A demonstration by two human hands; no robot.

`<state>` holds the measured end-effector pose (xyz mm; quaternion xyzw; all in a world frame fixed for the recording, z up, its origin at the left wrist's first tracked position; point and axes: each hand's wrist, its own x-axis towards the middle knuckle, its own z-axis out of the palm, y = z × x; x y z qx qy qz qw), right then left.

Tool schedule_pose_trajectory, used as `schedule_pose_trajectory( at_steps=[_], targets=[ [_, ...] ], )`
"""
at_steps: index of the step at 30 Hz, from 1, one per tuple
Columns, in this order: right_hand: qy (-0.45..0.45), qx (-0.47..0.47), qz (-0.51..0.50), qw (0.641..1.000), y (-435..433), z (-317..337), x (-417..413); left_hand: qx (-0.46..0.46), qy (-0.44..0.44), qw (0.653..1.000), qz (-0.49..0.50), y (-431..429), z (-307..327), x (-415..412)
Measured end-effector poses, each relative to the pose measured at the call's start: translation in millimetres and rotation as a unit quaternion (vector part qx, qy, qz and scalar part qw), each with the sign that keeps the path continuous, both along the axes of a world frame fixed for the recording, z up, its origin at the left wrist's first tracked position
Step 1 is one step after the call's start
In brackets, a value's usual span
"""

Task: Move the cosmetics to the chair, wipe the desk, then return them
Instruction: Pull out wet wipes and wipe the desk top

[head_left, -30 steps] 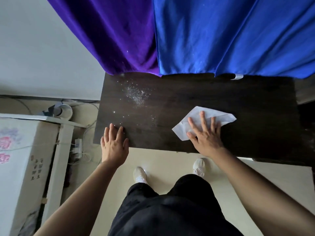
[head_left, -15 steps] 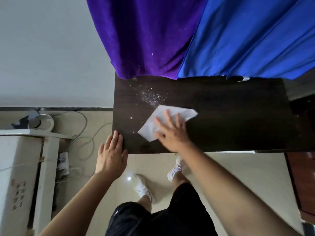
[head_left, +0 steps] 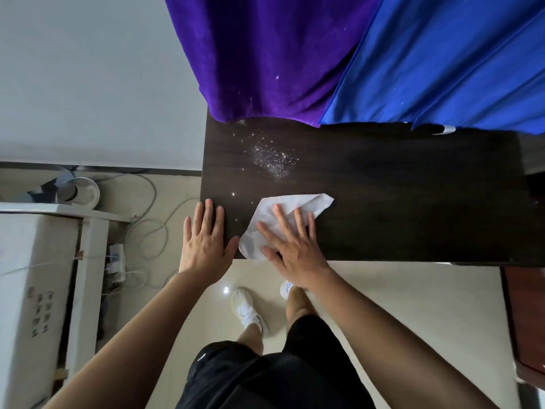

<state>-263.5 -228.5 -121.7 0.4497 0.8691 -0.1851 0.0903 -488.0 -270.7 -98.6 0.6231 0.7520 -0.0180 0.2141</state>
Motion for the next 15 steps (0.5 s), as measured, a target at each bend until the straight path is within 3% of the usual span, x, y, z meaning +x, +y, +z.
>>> schedule_pose_trajectory(
  at_steps=[3, 11, 13, 15],
  targets=[
    [0.0, 0.006, -0.004, 1.0, 11.9, 0.1, 29.3, 0.007, -0.022, 1.0, 0.014, 4.9, -4.8, 6.7],
    [-0.065, -0.035, -0.213, 0.974, 149.7, 2.3, 45.4, 0.004, -0.011, 1.0, 0.026, 6.8, -6.4, 5.6],
    [-0.049, -0.033, -0.211, 0.976, 168.2, 3.7, 16.2, 0.002, -0.006, 1.0, 0.029, 6.7, -7.2, 6.5],
    [-0.03, -0.025, -0.141, 0.989, 166.3, 5.1, -19.1, 0.001, -0.005, 1.0, 0.029, 5.8, -8.9, 6.6]
  ],
)
